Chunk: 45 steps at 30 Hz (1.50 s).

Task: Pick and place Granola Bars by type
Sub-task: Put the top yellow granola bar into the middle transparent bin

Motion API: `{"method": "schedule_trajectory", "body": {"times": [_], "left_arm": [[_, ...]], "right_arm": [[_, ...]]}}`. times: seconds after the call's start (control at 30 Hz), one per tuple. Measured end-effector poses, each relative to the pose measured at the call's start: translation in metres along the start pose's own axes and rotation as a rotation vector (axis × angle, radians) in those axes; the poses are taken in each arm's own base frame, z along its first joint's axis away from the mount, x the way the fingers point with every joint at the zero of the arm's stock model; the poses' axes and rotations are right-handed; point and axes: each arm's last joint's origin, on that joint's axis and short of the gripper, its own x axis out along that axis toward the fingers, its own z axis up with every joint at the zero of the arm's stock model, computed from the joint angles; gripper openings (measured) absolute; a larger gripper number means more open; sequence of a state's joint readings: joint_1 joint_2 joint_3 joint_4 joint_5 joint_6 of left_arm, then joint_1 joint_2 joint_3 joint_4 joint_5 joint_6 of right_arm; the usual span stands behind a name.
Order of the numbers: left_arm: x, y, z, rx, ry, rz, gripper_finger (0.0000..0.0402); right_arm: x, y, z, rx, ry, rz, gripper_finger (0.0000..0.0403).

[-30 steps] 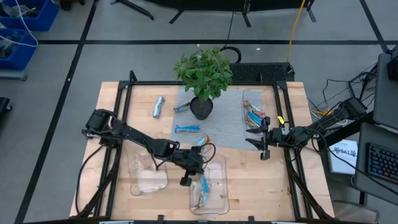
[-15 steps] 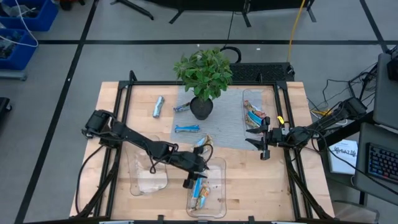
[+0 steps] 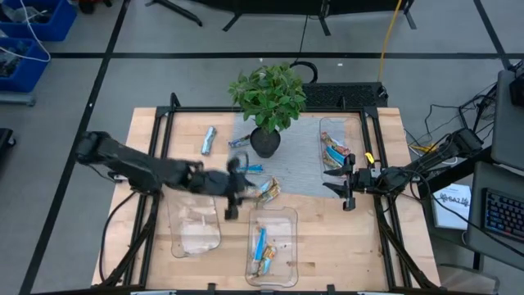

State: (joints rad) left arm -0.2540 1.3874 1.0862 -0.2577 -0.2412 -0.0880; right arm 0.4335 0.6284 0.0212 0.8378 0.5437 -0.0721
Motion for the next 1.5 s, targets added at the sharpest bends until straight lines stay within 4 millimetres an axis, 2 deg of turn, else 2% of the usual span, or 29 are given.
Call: {"method": "schedule_trajectory", "body": {"times": [0.1,0.23,0.33,0.43,0.67,0.87,1.03,1.2,1.5], "left_arm": [[-0.017,0.031,0.001,-0.152,0.074,0.082,0.0148],[-0.022,0.067,0.001,-0.248,0.173,0.131,0.0134],[-0.013,0.087,-0.001,-0.309,0.214,0.104,0.013],[0.004,0.099,-0.016,-0.356,0.335,0.05,0.0129],[0.056,0.102,-0.05,-0.307,0.547,0.019,0.0129],[0.088,0.1,-0.075,-0.311,0.663,0.005,0.0129],[0.105,0.091,-0.085,-0.307,0.681,-0.008,0.0129],[0.119,0.081,-0.086,-0.309,0.628,-0.08,0.0129],[0.124,0.077,-0.085,-0.309,0.591,-0.071,0.0129]], "right_arm": [[0.0,0.0,0.0,0.006,-0.001,-0.001,0.0167],[0.0,0.0,0.001,0.009,-0.006,-0.001,0.0167],[0.0,0.0,0.001,0.007,-0.007,-0.001,0.0167],[0.0,0.0,0.001,0.005,-0.007,-0.001,0.0167],[0.0,0.0,0.001,-0.005,-0.006,-0.001,0.0167],[0.0,0.0,0.001,-0.007,-0.006,-0.001,0.0167],[0.0,0.0,0.0,-0.008,-0.004,-0.001,0.0167],[0.0,0.0,0.0,-0.008,-0.004,-0.001,0.0167],[0.0,0.0,0.0,-0.008,-0.005,-0.001,0.0167]]}}
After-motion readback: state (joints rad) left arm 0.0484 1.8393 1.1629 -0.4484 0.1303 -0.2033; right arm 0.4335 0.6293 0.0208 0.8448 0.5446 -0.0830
